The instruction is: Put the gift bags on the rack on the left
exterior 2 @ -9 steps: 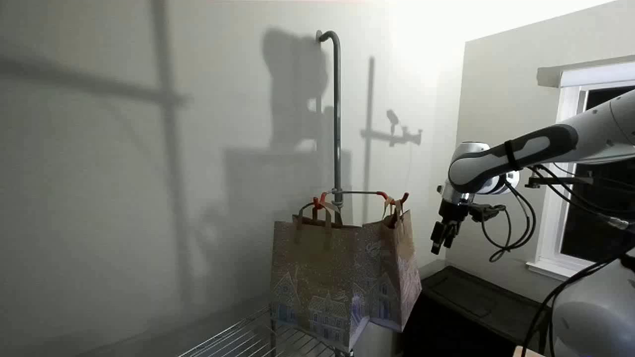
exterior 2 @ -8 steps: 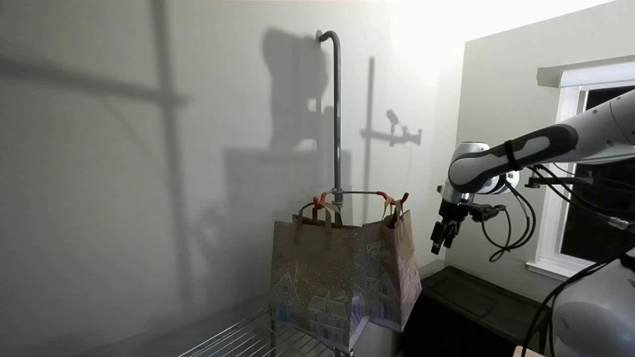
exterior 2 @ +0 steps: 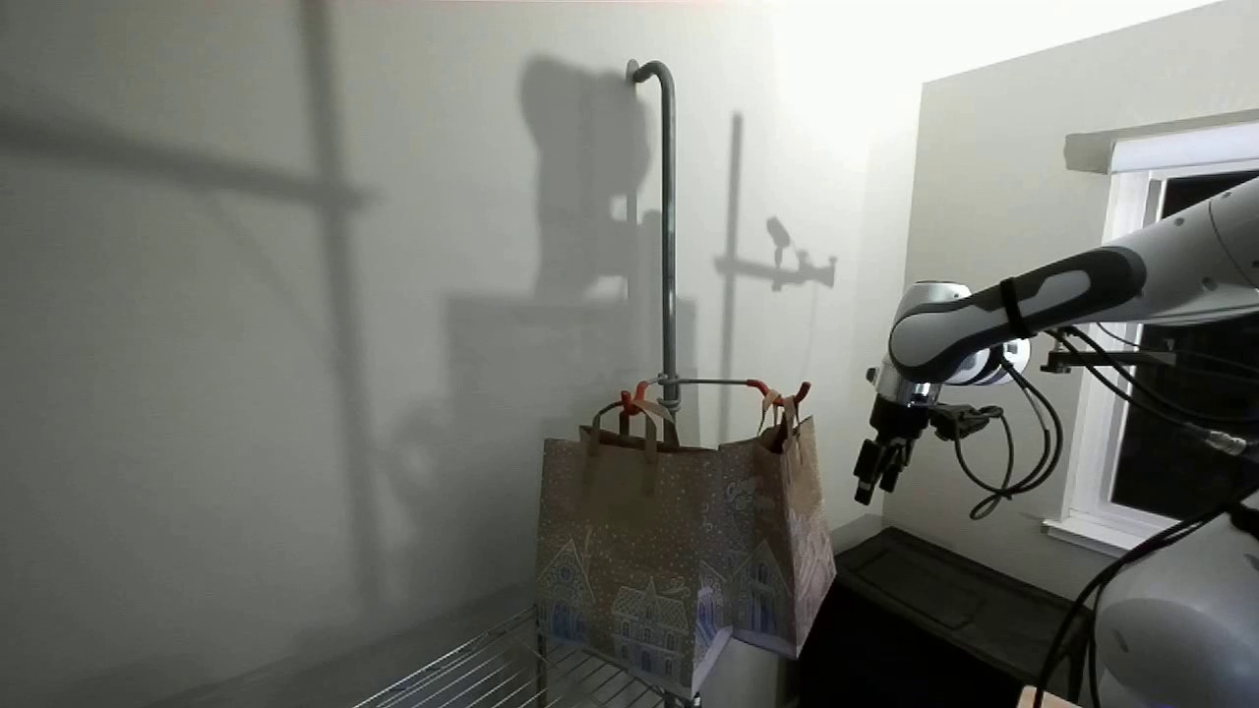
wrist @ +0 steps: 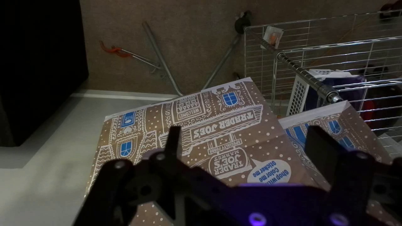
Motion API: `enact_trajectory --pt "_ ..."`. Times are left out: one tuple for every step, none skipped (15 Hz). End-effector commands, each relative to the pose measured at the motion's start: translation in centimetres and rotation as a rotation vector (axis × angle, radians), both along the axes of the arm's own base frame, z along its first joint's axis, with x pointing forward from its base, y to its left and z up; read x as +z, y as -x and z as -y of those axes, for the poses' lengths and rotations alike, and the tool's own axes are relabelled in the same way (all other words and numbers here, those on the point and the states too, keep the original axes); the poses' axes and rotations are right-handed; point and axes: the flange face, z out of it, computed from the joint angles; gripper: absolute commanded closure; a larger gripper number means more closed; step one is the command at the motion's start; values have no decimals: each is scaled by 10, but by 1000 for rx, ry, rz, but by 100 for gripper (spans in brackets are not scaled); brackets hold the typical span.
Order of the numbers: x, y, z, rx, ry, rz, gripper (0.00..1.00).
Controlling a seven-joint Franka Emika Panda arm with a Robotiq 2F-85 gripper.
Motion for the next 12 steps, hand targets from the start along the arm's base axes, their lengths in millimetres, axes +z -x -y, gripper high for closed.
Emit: enact_trajectory --pt "1 0 0 0 0 -1 0" --pt "1 0 0 0 0 -1 0" --pt "1 0 0 0 0 -1 0" --pt "1 0 0 0 0 -1 0" --pt "1 0 0 0 0 -1 0" --pt "1 0 0 0 0 -1 0" --pt "1 0 0 0 0 -1 0" --pt "1 0 0 0 0 -1 0" --pt "11 -8 -4 36 17 24 0" --pt "20 -14 -8 60 36 36 0" --pt "43 -26 -25 130 89 61 0" --pt "57 -34 -37 164 111 68 0"
